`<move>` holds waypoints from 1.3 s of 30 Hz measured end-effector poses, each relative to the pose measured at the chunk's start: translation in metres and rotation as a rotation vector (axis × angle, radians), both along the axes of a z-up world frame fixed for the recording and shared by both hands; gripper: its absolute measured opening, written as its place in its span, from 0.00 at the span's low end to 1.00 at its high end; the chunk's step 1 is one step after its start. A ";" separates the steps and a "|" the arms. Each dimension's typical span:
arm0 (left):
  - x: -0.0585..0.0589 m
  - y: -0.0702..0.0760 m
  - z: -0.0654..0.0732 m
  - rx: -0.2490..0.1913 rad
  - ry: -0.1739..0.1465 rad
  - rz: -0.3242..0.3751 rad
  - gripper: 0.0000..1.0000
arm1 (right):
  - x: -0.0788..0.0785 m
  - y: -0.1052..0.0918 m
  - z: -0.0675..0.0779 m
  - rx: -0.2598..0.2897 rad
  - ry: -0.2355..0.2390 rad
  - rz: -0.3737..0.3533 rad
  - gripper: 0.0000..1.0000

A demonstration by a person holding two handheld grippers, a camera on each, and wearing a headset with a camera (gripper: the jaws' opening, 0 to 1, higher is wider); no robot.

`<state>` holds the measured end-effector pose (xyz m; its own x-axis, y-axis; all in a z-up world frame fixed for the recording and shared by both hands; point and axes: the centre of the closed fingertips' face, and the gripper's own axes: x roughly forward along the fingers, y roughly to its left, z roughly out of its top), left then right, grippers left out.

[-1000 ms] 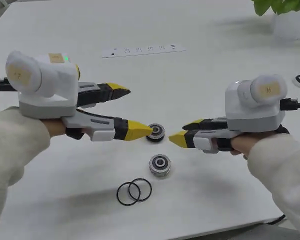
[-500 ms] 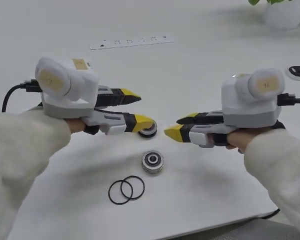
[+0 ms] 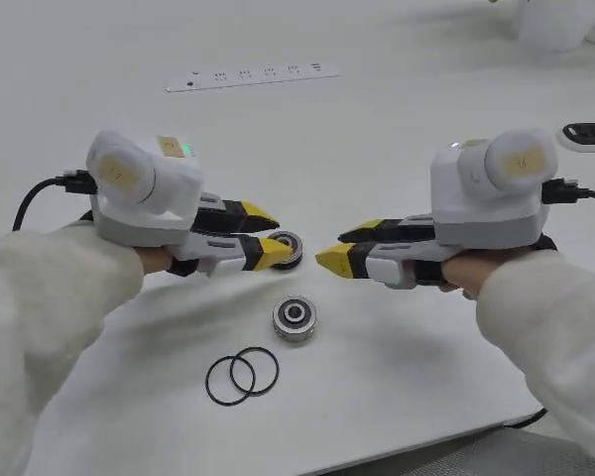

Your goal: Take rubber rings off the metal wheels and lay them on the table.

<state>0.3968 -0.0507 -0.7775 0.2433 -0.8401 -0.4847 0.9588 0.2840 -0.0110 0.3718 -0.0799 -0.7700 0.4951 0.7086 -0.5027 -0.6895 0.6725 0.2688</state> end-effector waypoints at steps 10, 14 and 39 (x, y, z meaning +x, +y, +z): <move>-0.002 0.001 -0.010 0.025 0.015 -0.005 0.17 | -0.001 0.001 -0.002 -0.010 0.006 0.011 0.22; 0.000 0.001 -0.009 0.022 0.017 0.005 0.15 | -0.002 0.001 -0.003 -0.012 0.009 0.011 0.21; -0.026 0.007 -0.010 0.013 0.015 0.028 0.14 | -0.006 0.028 -0.032 -0.122 -0.028 0.144 0.23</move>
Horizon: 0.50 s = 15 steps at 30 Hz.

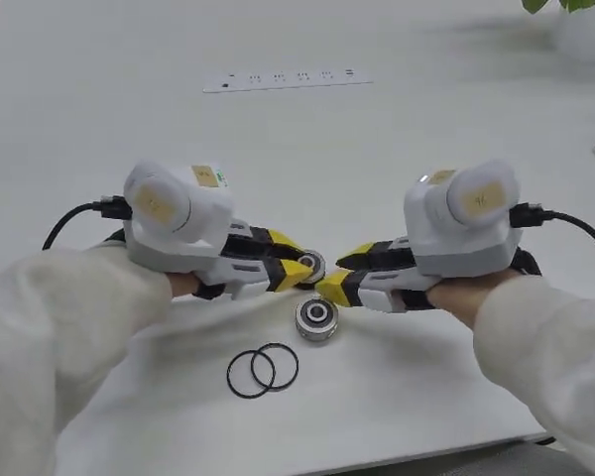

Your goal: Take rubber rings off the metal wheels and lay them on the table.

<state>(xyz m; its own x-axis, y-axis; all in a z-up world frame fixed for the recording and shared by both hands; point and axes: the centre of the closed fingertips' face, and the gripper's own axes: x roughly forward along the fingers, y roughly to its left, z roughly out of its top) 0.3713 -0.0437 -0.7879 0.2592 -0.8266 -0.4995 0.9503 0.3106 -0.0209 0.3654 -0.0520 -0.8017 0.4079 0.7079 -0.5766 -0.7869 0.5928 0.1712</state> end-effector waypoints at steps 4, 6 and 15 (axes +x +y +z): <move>-0.002 0.000 0.000 -0.003 0.000 0.005 0.14 | -0.003 0.002 0.002 0.008 0.003 0.023 0.24; -0.002 0.000 0.000 -0.004 -0.001 0.008 0.14 | -0.006 0.004 0.001 0.007 0.013 0.044 0.25; -0.006 0.000 0.000 -0.004 0.003 0.002 0.14 | -0.006 0.005 0.003 -0.015 -0.035 0.069 0.25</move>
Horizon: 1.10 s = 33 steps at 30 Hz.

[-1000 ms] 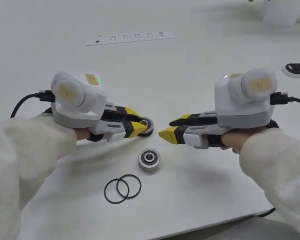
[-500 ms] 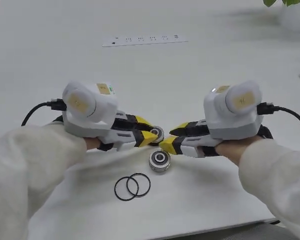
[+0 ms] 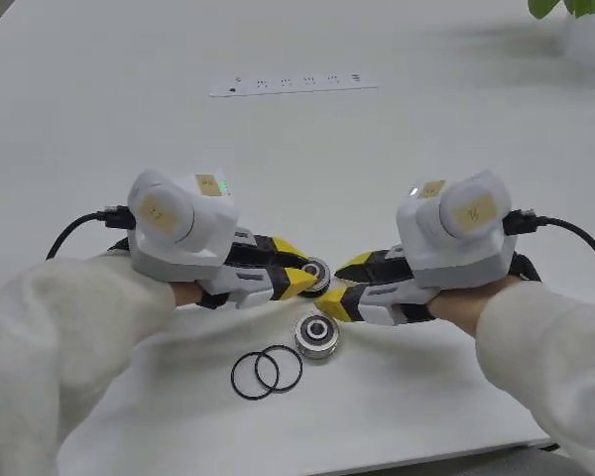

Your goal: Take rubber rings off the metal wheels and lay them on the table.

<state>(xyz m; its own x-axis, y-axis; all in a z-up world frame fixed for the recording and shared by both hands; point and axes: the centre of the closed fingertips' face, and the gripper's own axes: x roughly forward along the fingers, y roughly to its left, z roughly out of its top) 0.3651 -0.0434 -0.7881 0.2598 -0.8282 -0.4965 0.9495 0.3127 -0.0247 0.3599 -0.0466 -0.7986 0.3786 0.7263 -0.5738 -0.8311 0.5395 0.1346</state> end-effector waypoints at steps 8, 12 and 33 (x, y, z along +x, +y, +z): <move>-0.002 0.001 -0.001 0.000 0.003 -0.002 0.14 | -0.002 0.003 -0.002 -0.009 -0.019 0.021 0.21; -0.002 0.001 -0.001 -0.001 0.004 -0.002 0.14 | -0.002 0.006 -0.002 -0.007 -0.025 0.029 0.21; -0.003 0.001 -0.001 -0.014 0.006 0.013 0.14 | -0.003 0.000 -0.008 -0.062 -0.046 0.054 0.07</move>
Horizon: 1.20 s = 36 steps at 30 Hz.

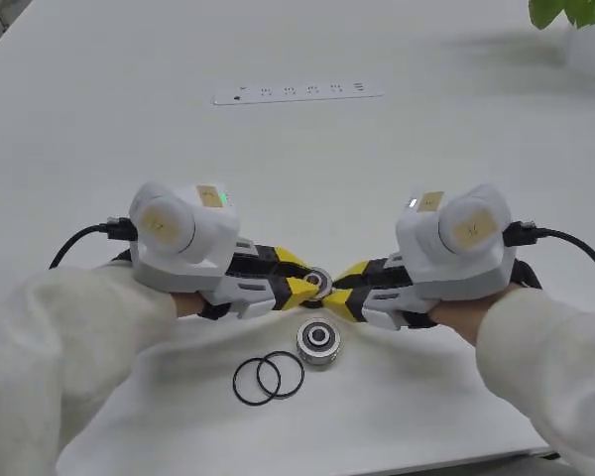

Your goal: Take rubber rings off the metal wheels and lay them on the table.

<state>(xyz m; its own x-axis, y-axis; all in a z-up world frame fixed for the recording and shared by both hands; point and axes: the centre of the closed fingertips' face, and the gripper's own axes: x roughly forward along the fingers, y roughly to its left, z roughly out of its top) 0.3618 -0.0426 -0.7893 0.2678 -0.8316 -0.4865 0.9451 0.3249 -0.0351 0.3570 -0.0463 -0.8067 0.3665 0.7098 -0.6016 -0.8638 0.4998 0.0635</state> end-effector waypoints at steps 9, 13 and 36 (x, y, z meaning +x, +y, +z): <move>-0.003 -0.001 0.000 0.000 -0.005 -0.014 0.14 | 0.009 -0.008 0.003 0.023 0.008 -0.059 0.00; -0.003 -0.001 0.000 0.000 -0.007 -0.018 0.14 | -0.003 -0.005 -0.002 0.017 0.042 -0.009 0.05; -0.005 0.000 0.001 -0.007 -0.004 -0.008 0.14 | -0.005 0.000 0.000 -0.001 -0.001 0.025 0.10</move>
